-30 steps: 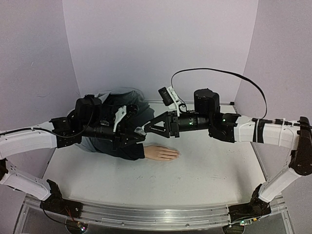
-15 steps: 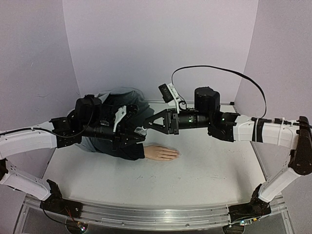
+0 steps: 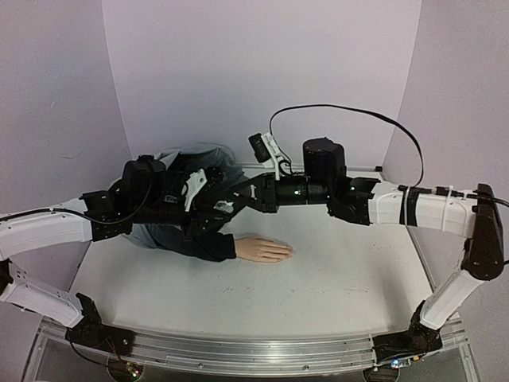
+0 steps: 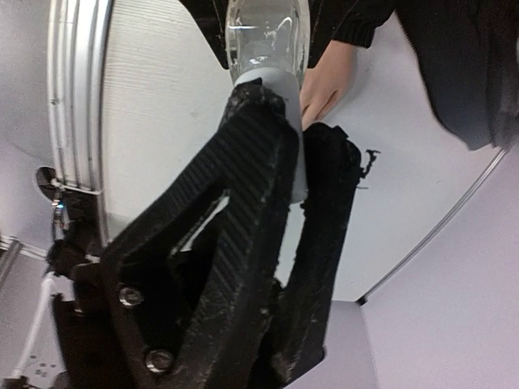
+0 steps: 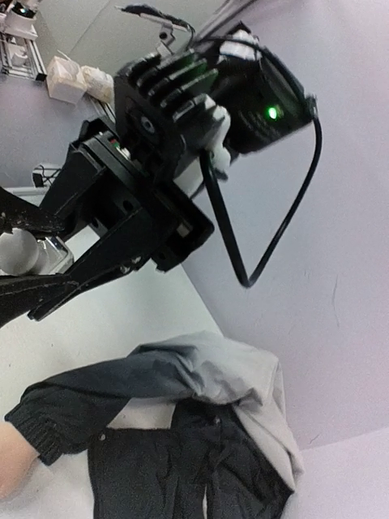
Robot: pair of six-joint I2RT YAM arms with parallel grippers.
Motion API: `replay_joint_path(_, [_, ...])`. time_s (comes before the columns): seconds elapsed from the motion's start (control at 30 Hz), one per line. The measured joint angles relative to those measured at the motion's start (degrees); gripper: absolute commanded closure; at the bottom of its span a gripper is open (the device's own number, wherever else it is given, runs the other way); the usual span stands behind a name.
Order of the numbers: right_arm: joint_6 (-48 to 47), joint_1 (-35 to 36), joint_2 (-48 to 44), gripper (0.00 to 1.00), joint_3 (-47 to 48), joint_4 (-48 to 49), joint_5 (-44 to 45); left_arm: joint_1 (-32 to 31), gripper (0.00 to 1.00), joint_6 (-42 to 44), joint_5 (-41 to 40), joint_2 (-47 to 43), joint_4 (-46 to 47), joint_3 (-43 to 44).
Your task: Paint the nails
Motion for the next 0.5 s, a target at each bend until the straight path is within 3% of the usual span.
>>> replay_joint_path(0.17, [0.8,2.7,6.2,1.0,8.9,-6.8,14.2,0.4,1.0,-0.2,-13.5,-0.2,-2.1,0.0])
replay_joint_path(0.27, [7.0,5.7,11.2,1.0,14.3,-9.0,25.6,1.1,1.0,-0.4,-20.8,-0.3,-4.7,0.0])
replay_joint_path(0.47, [19.5,11.7,19.0,1.0,22.0,-12.1,44.9,1.7,1.0,-0.4,-28.3,-0.6,-9.5,-1.2])
replay_joint_path(0.5, [20.4,12.2,19.3,0.93,22.0,-12.2,46.4,1.7,1.0,-0.4,-28.4,-0.6,-10.2,-1.3])
